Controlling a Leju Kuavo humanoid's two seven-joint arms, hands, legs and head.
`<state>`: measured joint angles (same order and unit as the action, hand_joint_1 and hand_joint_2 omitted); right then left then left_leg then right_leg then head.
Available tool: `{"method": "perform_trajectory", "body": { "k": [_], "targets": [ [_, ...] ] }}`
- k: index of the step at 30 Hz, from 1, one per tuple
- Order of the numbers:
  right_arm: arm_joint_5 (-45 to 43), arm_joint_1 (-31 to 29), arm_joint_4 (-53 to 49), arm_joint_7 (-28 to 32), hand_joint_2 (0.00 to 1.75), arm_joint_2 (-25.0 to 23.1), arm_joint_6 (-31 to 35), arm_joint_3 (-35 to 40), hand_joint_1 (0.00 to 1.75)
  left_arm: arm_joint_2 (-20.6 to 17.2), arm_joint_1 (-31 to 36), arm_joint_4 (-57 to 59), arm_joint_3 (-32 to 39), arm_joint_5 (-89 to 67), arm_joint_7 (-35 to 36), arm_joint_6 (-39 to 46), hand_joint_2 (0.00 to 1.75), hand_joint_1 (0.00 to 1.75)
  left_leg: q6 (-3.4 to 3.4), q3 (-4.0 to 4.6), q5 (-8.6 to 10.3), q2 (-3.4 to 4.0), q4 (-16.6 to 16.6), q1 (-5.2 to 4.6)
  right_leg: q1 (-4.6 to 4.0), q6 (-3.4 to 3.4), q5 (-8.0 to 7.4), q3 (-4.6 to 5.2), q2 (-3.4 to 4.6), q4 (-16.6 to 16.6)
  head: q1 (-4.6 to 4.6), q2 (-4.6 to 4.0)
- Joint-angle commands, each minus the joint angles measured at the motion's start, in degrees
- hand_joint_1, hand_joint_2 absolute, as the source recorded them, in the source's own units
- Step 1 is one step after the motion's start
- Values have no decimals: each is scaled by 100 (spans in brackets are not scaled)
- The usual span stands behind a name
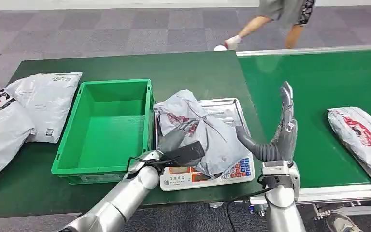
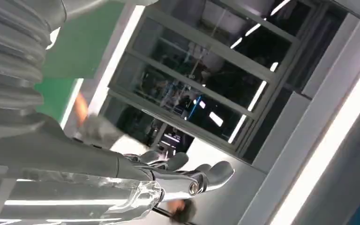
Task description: Moved the parcel from conveyor to table for the left to box.
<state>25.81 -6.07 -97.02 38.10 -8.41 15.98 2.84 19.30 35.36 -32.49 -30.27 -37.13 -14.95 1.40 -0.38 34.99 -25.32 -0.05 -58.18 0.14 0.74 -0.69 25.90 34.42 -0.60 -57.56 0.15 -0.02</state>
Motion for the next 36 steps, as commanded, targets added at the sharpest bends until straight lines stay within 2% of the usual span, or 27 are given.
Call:
{"method": "perform_trajectory", "body": {
  "k": [1, 16, 17, 18, 19, 32, 36],
  "targets": [
    [31, -193, 594, -16, 175, -26, 78, 72, 0, -67, 273, 911, -325, -105, -78, 14, 175, 0, -2, -24, -3, 14, 10, 1, -2, 5, -2, -19, 17, 10, 0, 2],
    [3, -294, 662, -8, 175, 6, 49, 109, 0, -65, 276, 814, -49, -74, -281, -69, 175, 0, -1, -17, 0, 10, 8, 0, -1, 3, -1, -16, 12, 5, 0, 2],
    [1, -318, 667, -19, 175, 11, 44, 103, 0, -58, 264, 768, 18, -9, -377, -18, 175, 47, -2, -28, -1, 17, 14, 0, 0, 5, -3, -24, 21, 11, 0, 2],
    [0, -324, 668, -29, 175, 13, 44, 98, 0, -55, 246, 727, 98, 72, -439, 8, 175, 159, -1, -21, -2, 13, 8, 2, -2, 4, -2, -20, 16, 8, 0, 0],
    [-1, -320, 664, -36, 175, 13, 44, 95, 0, -59, 240, 694, 135, 116, -480, 11, 175, 175, -1, -30, 0, 18, 17, 1, -2, 5, -6, -27, 22, 16, 0, 0],
    [33, -353, 692, -54, 175, 55, 46, 164, 0, -220, -44, -155, 390, 784, -1679, 380, 175, 175, -1, -22, -2, 17, 11, 3, -3, 5, -2, -22, 18, 10, 0, 0],
    [27, -354, 693, -54, 175, 60, 41, 166, 0, -226, -69, -232, 409, 836, -1745, 397, 175, 175, -1, -14, -1, 9, 6, 3, -3, 4, -1, -15, 10, 6, 0, 0]
  ]
}}
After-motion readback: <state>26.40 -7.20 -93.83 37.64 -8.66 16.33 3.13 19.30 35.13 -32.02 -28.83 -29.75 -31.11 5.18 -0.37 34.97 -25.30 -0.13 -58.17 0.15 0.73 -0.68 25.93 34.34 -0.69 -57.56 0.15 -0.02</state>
